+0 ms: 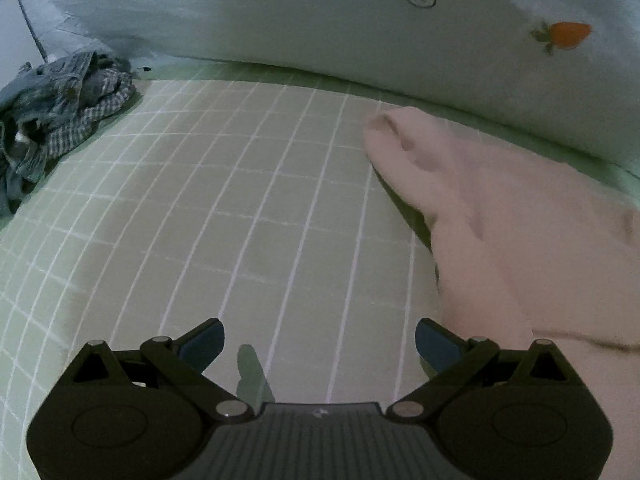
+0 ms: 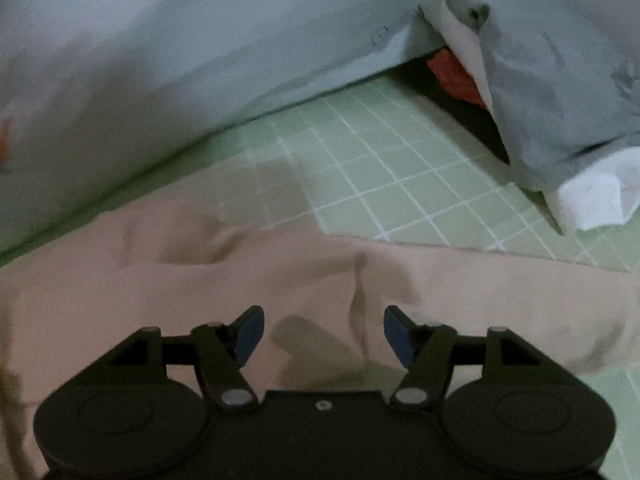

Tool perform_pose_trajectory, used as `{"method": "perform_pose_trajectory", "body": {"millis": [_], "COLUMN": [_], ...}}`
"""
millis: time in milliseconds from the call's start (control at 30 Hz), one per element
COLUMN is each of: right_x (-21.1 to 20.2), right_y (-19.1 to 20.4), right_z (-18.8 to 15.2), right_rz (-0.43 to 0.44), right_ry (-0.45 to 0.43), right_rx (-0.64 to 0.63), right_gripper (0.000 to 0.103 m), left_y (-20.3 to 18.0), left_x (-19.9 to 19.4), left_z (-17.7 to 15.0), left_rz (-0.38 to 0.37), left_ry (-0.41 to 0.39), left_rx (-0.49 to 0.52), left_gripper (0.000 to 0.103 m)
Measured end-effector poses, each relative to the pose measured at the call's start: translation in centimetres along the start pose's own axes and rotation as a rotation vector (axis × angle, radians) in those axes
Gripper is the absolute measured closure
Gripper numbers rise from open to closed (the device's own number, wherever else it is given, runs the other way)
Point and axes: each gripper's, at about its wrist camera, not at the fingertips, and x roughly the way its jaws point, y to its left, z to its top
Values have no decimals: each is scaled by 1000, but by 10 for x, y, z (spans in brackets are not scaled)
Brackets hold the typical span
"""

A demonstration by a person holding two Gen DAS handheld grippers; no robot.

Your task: Fold clothes

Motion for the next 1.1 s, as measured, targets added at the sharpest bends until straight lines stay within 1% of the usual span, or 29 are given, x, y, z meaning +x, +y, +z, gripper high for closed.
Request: {"method": "perform_pose_trajectory", "body": {"millis": [67,200,233,267,300,333,367,400,467,533,600,667,767,833,867,967,1033,1100], "right_x": [11,19,20,19,19,19,19,19,15,3,-15,-36,-51,-41,-32,-21,-23,-25], "right_y": [-1,7,8,9,9,11,12,16,22,24,20,10,-9,-19,-23,-32,-40,-43], "right_z": [7,7,7,9,10,11,13,15,21,30,44,61,77,80,79,70,69,70], "right_rz": [-11,-30,-33,-28,-24,-14,-4,-7,-5,30,75,116,123,93,74,54,65,50], "right_ry": [11,-9,-10,-15,-19,-18,-16,-9,-8,-44,-94,-165,-228,-210,-178,-146,-153,-166], "right_rx": [-6,-41,-54,-61,-69,-78,-89,-117,-182,-198,-175,-107,9,32,39,54,102,110], "right_gripper": [36,32,32,39,52,60,77,84,95,96,96,96,97,97,97,97,97,97], "left_y": [-7,-15,-16,-16,-15,-15,-14,-14,-13,-15,-14,-13,-9,-7,-7,-8,-11,-13], "left_x": [5,15,17,19,21,23,24,24,25,22,20,16,11,11,12,15,18,24], "left_z": [8,17,18,19,21,22,23,23,24,25,28,31,39,45,47,56,62,70], "left_rz": [8,22,22,19,18,19,20,20,19,17,14,8,-5,-15,-21,-44,-59,-81], "left_ry": [0,9,11,11,12,14,14,15,15,11,3,-12,-44,-56,-60,-69,-79,-81], "left_rx": [40,109,120,126,130,132,130,124,111,98,89,84,65,45,36,21,16,7], "left_gripper": [2,2,2,2,2,2,2,2,2,2,2,2,2,2,2,2,2,2]}}
